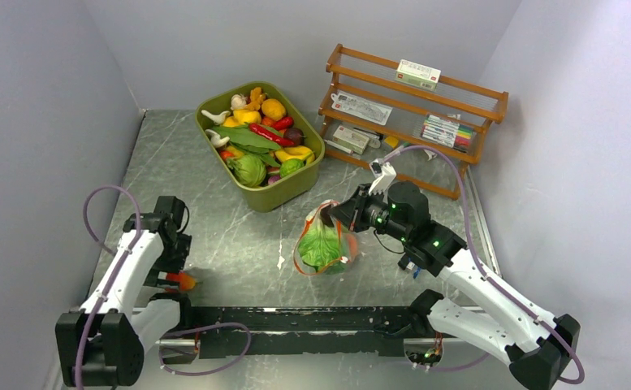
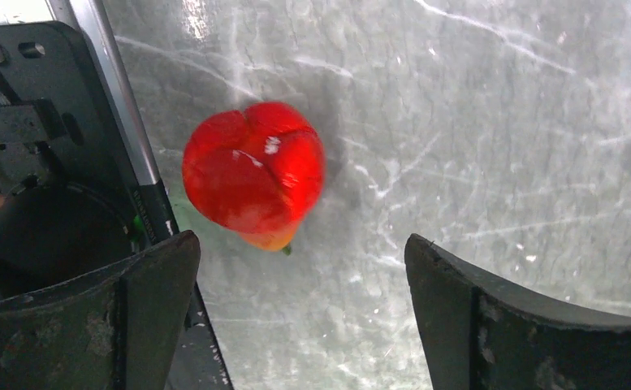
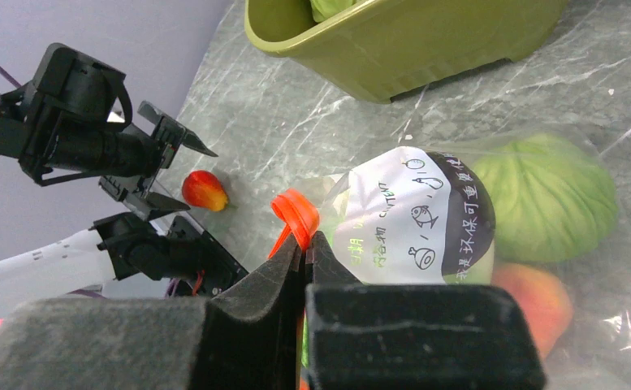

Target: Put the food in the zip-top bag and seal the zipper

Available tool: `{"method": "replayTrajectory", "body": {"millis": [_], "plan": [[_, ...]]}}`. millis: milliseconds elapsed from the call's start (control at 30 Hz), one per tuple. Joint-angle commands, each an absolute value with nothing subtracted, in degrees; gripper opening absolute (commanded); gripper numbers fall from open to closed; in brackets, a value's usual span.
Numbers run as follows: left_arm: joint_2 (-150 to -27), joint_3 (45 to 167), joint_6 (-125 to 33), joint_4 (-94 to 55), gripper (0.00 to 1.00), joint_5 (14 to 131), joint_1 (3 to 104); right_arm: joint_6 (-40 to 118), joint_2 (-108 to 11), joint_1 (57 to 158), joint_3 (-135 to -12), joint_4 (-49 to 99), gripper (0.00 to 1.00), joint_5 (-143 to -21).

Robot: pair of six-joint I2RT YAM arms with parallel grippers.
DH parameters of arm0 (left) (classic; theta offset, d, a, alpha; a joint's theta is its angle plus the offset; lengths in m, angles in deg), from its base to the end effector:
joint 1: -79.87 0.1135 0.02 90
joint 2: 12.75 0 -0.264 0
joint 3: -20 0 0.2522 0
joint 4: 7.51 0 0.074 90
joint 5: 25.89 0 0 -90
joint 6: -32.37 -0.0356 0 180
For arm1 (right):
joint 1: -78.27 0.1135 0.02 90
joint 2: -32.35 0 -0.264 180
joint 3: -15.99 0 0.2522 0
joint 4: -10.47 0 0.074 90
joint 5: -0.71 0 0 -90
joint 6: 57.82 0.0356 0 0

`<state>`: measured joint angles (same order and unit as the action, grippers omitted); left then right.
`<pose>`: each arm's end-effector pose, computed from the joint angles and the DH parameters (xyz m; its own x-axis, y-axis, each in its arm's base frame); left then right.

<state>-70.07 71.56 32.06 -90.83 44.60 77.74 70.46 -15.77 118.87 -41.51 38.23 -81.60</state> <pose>0.1305 0.0070 0.2029 -0.0351 -0.9419 -0.3340 -0.9990 0.0423 -0.0142 0.1459 0.1314 0.3167 -0.6472 0.2539 -0.7188 -0.4336 0.6529 0.6210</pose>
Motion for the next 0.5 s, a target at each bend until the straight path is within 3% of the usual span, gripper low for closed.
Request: {"method": "replayTrajectory", "body": {"millis": [0,233,367,467], "plan": [[-71.1,68.6,28.7,-84.8,0.94,47.8,83.1,69.6,-14.8,118.6,-41.9,36.2,0.00,-82.1],[-72.1,67.6,28.4,-82.9,0.91,49.0,84.3,69.4,-15.1,118.5,-41.9,36.3,0.00,-82.7],[-72.5,65.7,29.0,-80.4,0.69,49.3,84.4,69.1,-16.2,118.4,-43.1,36.4,0.00,-82.4],[-74.0,65.2,29.6,-80.0,0.64,50.0,84.5,68.8,-16.4,118.5,-44.0,36.9,0.00,-82.6]]}}
